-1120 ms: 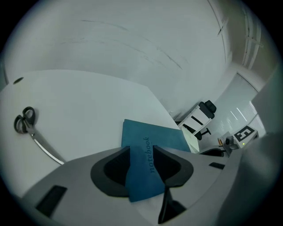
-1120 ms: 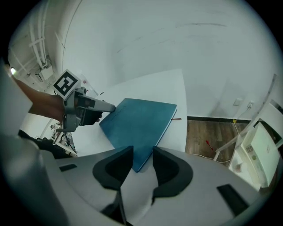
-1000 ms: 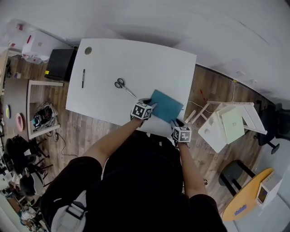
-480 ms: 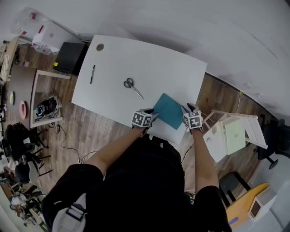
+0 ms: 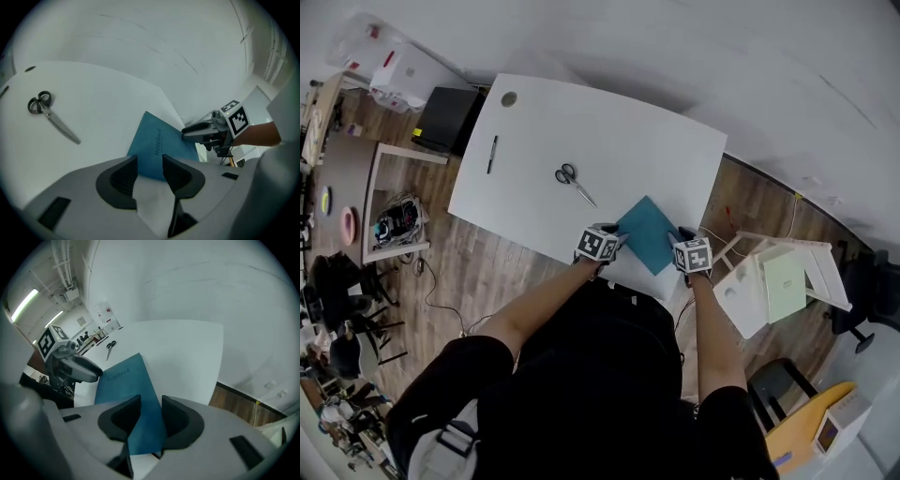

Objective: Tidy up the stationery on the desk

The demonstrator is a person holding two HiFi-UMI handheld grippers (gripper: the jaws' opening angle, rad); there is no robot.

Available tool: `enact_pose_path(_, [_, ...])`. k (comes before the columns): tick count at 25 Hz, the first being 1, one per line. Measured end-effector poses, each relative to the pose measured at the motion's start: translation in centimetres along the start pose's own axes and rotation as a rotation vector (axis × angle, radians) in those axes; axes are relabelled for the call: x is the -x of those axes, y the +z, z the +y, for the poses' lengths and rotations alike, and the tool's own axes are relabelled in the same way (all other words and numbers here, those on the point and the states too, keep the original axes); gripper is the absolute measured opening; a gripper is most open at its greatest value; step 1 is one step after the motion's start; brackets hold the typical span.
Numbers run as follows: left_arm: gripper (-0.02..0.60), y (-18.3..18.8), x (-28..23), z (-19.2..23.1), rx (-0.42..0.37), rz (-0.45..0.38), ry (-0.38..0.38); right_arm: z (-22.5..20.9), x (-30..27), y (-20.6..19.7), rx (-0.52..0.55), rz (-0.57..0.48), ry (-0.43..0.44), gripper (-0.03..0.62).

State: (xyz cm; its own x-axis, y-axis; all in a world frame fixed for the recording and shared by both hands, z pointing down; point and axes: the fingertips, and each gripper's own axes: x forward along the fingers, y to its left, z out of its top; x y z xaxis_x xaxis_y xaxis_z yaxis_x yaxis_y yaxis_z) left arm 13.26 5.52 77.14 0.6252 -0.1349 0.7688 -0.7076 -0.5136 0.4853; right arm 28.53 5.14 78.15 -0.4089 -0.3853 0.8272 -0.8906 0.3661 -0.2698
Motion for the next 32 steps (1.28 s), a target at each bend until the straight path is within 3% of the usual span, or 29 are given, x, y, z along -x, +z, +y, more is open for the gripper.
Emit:
enact_pose_path(5, [0.17,3.3,-1.7,0.1,-0.066,-0.003,0.006,2.7,1.6,-4.2,-0.156,-0.016,0.006,0.146])
enact_pose_path(9, [0.17,6.5,-3.8,-0.4,-0.133,-0.002,-0.002,4.4,1.6,-5.2,-0.159,-0.029,-0.012,0.148])
enact_pose_path(14, [0.17,7.8,-4.5,-0.8,-0.15,-0.004,-0.004,4.9,1.3,-5.4,-0.147,-0.017,-0.011,0.149])
enact_pose_path(17, [0.179,7.1,-4.5,-1.4,-0.188,0.019,-0.018,4.5,1.9,-5.3,-0.168,-0.024,0.005,0.149])
enact_pose_path(21, [0.19,4.8,-2.9,-2.1,-0.237,0.022,-0.028,4.7,3.3,-4.2,-0.135,-0.115,-0.026,0.149])
enact_pose_path(25, [0.19,0.8,-1.4,-2.9,-0.202,0.055,-0.031,6.5,3.7,-3.1,-0.023,-0.194,-0.042,0.149])
enact_pose_path(28, [0.19,-2.1,-1.8,-3.3,-0.187,0.093,-0.036,8.0,2.4,-4.4,-0.001,-0.16,-0.03,0.161])
enact_pose_path(32, [0.198,-2.7,-2.3,-3.3,-0.161,0.092,-0.04,8.2,1.5,-5.1,-0.006,-0.135,-0.056,0.169])
